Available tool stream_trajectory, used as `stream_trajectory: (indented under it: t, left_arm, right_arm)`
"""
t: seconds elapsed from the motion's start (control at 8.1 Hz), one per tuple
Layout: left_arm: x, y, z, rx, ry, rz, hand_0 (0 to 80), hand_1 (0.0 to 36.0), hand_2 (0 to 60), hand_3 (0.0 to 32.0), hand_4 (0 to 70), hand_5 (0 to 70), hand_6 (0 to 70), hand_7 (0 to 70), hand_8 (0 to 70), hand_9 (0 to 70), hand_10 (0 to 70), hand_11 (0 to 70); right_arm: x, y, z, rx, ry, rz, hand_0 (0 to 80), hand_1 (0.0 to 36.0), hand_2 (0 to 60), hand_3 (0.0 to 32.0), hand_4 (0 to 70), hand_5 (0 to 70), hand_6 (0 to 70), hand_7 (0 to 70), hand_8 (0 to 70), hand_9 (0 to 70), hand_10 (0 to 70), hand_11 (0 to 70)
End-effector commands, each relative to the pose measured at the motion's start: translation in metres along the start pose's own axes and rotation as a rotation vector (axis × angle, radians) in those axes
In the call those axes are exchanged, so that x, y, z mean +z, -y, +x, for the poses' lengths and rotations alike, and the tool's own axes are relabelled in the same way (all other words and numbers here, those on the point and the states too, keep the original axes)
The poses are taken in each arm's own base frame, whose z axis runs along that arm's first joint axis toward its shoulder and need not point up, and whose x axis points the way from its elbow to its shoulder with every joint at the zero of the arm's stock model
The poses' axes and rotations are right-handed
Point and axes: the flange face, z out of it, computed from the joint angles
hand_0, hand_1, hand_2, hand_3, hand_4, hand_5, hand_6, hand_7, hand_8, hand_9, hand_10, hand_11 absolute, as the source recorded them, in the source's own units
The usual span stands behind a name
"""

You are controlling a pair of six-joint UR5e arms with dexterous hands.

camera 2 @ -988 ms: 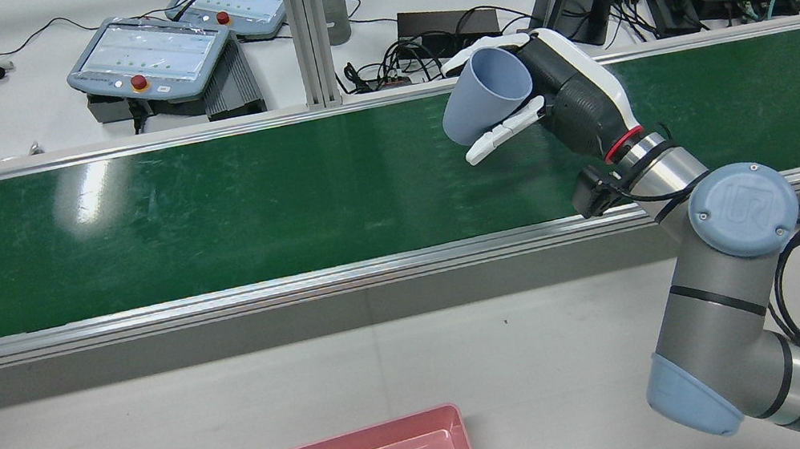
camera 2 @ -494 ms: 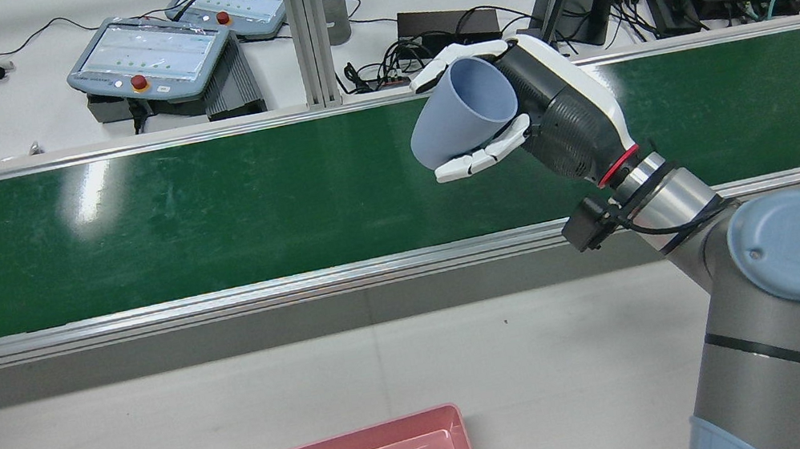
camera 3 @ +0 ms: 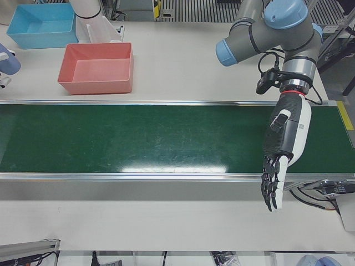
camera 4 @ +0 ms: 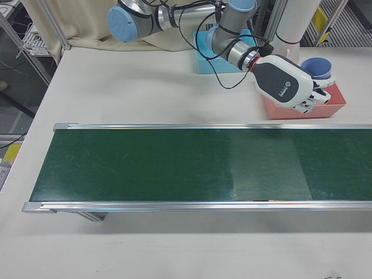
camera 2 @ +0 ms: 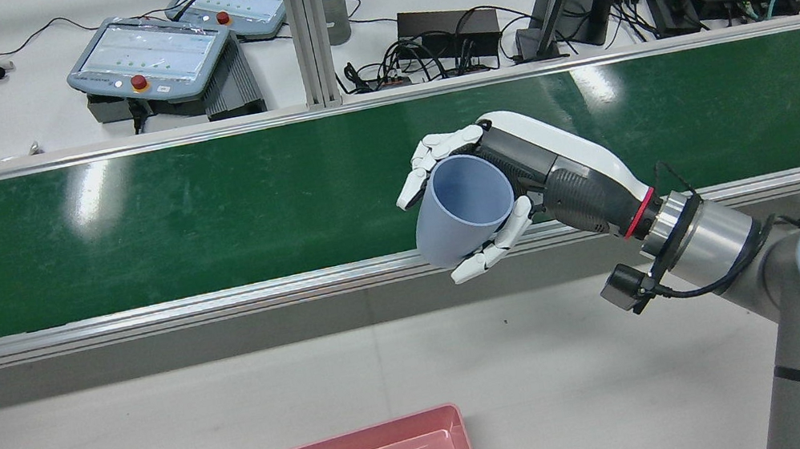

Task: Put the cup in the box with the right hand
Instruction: 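Carry the cup with the right hand down over the pink tray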

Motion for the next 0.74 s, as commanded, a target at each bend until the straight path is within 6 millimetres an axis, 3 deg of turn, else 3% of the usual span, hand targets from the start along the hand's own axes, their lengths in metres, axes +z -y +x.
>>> stream_trajectory:
  t: [0.0,0.12,0.37,0.49,0.62]
  left_arm:
    - [0.000,0.001,0.000,0.000,0.000,0.000,0.0,0.0,0.0,0.0,0.0,0.0,0.0,0.0,0.0,0.0,0.0,0.0]
    - [0.000,0.001,0.000,0.000,0.000,0.000,0.0,0.0,0.0,0.0,0.0,0.0,0.0,0.0,0.0,0.0,0.0,0.0]
    - [0.000,0.001,0.000,0.000,0.000,0.001,0.0,0.0,0.0,0.0,0.0,0.0,0.0,0.0,0.0,0.0,0.0,0.0]
    - [0.001,0.000,-0.001,0.000,0.001,0.000,0.0,0.0,0.0,0.0,0.0,0.0,0.0,0.0,0.0,0.0,0.0,0.0]
    - [0.000,0.001,0.000,0.000,0.000,0.001,0.0,0.0,0.0,0.0,0.0,0.0,0.0,0.0,0.0,0.0,0.0,0.0]
  right_arm:
    - [-0.004,0.006,-0.014,-0.244,-0.073,-0.066,80.0,36.0,60.0,0.0,58.4,22.6,34.1,70.0,58.3,70.0,39.0,58.3]
    - [0.004,-0.030,0.027,-0.261,-0.116,-0.116,80.0,36.0,60.0,0.0,69.8,23.3,37.0,70.0,64.9,70.0,44.4,65.5]
    - [-0.005,-0.078,0.096,-0.273,-0.155,-0.138,80.0,36.0,60.0,0.0,70.0,22.9,36.6,70.0,63.3,70.0,43.0,63.5]
    - [-0.013,-0.092,0.121,-0.277,-0.180,-0.143,80.0,36.0,60.0,0.0,65.1,22.9,35.7,70.0,62.0,70.0,42.1,62.3]
    - [-0.021,-0.101,0.140,-0.277,-0.200,-0.140,80.0,36.0,60.0,0.0,67.8,22.8,34.7,70.0,60.4,70.0,40.9,60.6]
